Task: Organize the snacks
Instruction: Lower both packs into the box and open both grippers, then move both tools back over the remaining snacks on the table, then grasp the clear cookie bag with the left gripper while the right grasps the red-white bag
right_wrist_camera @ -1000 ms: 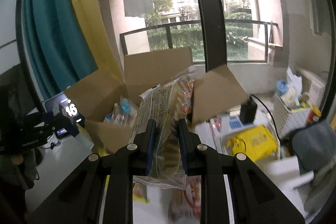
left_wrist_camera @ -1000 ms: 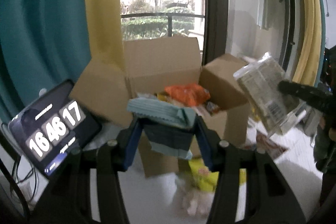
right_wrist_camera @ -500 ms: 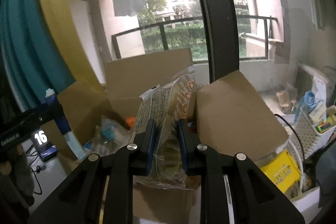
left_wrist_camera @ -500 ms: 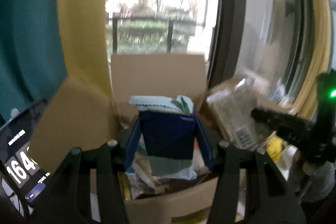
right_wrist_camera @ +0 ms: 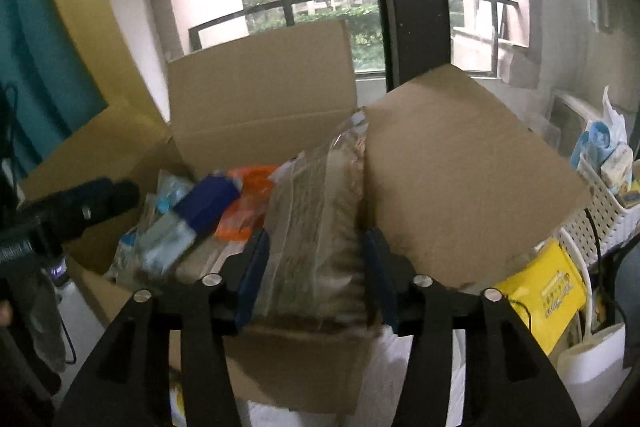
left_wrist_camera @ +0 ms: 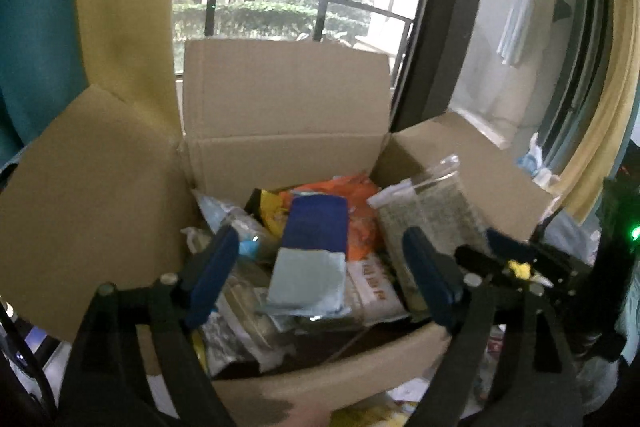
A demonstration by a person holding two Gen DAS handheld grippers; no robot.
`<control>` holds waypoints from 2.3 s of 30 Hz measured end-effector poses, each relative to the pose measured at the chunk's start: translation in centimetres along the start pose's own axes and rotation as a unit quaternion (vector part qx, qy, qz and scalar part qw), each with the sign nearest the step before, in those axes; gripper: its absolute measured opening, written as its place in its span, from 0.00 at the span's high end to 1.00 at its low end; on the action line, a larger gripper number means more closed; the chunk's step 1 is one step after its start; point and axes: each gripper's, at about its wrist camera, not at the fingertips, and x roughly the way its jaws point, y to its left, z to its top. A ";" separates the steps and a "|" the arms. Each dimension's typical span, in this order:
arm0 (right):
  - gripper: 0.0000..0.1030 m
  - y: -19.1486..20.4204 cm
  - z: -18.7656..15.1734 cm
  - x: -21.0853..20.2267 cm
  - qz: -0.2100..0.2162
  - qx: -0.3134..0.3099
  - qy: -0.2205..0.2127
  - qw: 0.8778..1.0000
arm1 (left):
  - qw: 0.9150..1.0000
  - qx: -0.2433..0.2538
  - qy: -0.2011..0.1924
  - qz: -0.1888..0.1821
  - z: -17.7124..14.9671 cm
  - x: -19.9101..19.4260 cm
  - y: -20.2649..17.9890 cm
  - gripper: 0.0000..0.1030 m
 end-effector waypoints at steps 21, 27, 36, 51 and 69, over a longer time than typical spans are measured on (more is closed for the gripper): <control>0.44 0.3 -5.0 -10.2 -0.002 -0.005 -0.017 1.000 | 0.999 0.028 0.009 -0.020 -8.4 -9.4 -4.2 0.17; 0.37 -0.4 -7.2 -12.2 -0.005 -0.001 -0.011 1.000 | 0.999 0.028 0.029 -0.018 -11.4 -10.5 -4.6 0.17; 0.31 -2.2 -11.2 -13.2 -0.005 0.011 0.015 1.000 | 0.997 -0.005 0.080 0.002 -16.5 -10.2 -3.0 0.17; 0.19 -5.6 -14.4 -9.7 0.014 0.041 0.059 0.997 | 0.989 0.014 0.140 0.053 -20.0 -5.0 -2.7 0.17; 0.27 -4.6 -15.1 -4.5 0.028 0.036 0.111 0.993 | 0.985 0.038 0.158 0.057 -20.9 -2.2 -1.5 0.31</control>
